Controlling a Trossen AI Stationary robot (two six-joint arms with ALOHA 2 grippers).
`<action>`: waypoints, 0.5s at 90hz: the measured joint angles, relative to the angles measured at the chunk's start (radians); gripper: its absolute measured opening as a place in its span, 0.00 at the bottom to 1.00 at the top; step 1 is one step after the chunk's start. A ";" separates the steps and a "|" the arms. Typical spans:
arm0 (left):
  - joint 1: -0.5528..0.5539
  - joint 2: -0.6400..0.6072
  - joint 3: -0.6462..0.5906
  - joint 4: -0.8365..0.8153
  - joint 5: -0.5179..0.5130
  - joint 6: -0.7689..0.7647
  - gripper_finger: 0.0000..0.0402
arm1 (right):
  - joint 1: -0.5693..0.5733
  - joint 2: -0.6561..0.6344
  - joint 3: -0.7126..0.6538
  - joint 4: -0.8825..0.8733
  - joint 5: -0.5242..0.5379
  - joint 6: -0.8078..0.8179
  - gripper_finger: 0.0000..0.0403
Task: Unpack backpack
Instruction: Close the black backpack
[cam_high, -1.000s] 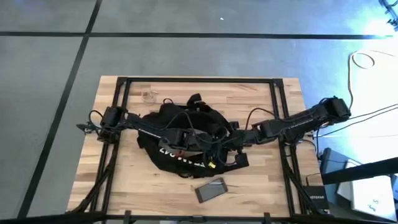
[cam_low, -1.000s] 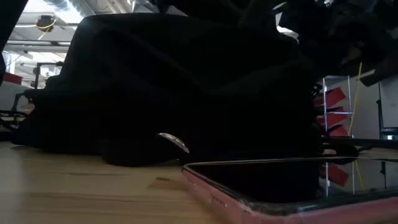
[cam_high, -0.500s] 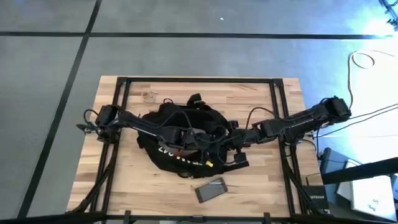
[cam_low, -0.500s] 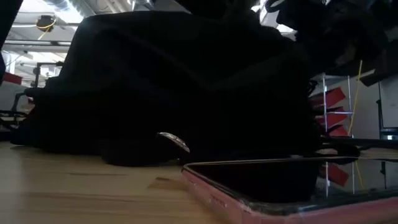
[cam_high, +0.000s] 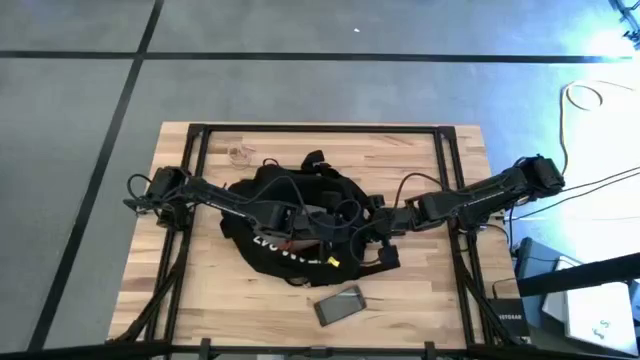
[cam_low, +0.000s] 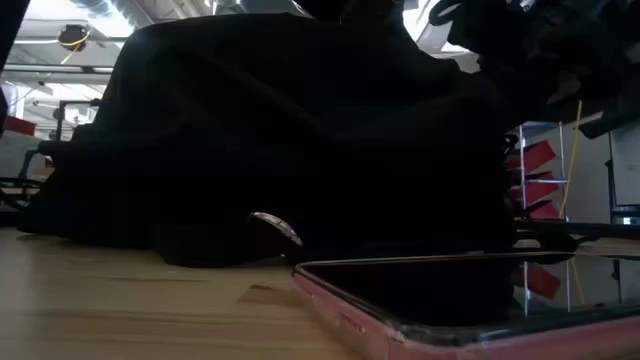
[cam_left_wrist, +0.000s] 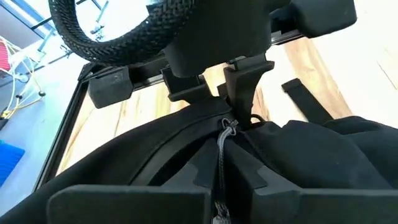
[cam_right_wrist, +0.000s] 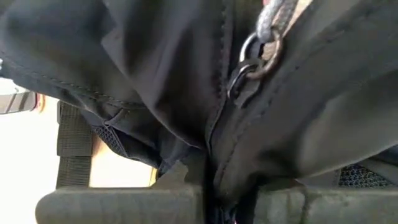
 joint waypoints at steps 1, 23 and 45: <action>0.000 0.000 0.000 -0.001 -0.001 0.000 0.01 | 0.000 0.000 0.000 0.000 0.000 0.000 0.04; -0.005 -0.008 0.000 -0.061 -0.075 0.020 0.01 | 0.000 0.000 0.000 0.000 -0.002 0.000 0.04; -0.006 -0.046 0.000 -0.150 -0.141 0.029 0.01 | 0.000 0.000 0.000 0.000 -0.008 0.000 0.04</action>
